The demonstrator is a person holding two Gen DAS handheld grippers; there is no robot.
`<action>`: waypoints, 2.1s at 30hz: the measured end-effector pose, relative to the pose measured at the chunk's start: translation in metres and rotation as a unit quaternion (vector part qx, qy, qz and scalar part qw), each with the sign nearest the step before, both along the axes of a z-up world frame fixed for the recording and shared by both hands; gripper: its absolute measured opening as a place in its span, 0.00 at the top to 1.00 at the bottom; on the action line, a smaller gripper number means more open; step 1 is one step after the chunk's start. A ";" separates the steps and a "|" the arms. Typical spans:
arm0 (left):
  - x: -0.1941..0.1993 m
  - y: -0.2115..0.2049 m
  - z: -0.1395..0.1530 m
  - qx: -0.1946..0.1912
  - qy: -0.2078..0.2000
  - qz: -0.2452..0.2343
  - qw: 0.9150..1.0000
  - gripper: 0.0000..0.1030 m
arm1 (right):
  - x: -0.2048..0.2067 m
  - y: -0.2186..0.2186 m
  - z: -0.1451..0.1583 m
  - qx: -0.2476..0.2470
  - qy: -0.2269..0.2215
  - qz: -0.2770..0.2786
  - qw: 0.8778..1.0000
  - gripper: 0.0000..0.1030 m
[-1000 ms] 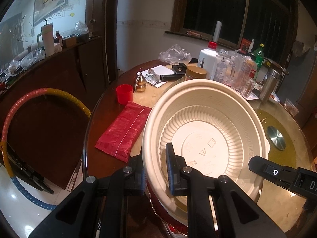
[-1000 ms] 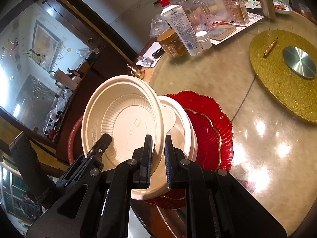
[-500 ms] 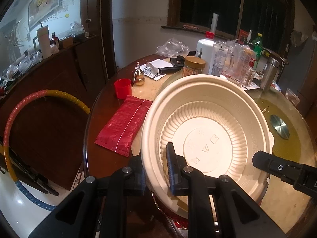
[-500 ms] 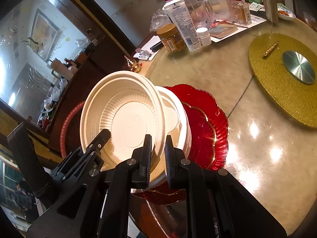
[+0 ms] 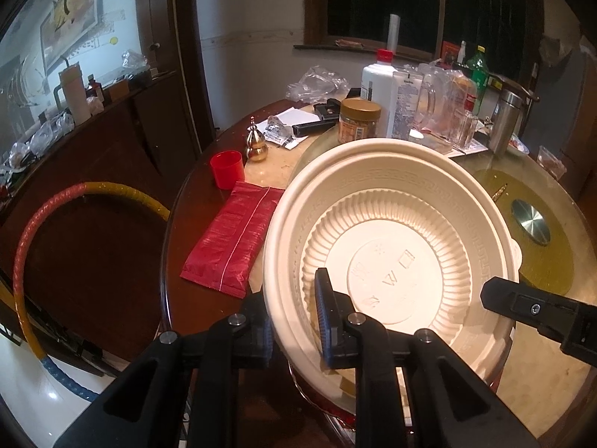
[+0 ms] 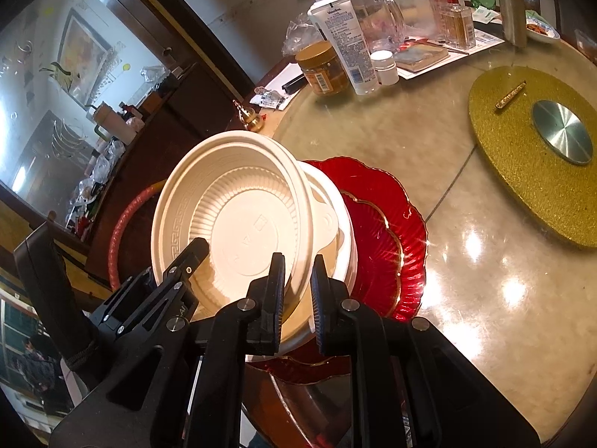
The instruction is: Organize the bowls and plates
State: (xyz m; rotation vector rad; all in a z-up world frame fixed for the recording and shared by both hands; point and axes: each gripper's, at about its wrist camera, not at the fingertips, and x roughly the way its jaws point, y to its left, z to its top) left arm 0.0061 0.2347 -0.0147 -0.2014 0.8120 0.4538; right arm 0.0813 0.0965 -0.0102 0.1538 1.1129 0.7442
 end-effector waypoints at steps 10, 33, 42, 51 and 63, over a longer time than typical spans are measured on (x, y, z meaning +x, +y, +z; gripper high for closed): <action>0.005 -0.006 -0.001 0.006 0.015 -0.009 1.000 0.78 | 0.000 -0.008 0.003 0.010 0.010 0.003 1.000 0.83; -0.007 -0.010 0.010 0.014 -0.005 -0.004 1.000 0.31 | -0.016 -0.014 0.023 0.011 -0.037 0.016 0.999 0.33; -0.026 -0.019 0.025 0.026 -0.032 0.003 0.999 0.20 | -0.038 -0.020 0.041 -0.021 -0.132 0.031 0.991 0.21; -0.038 -0.027 0.030 0.022 -0.050 -0.002 0.999 0.17 | -0.057 -0.033 0.043 -0.079 -0.211 0.070 0.972 0.13; -0.041 -0.038 0.031 0.012 -0.051 0.003 0.999 0.00 | -0.078 -0.043 0.032 -0.131 -0.286 0.114 0.942 0.13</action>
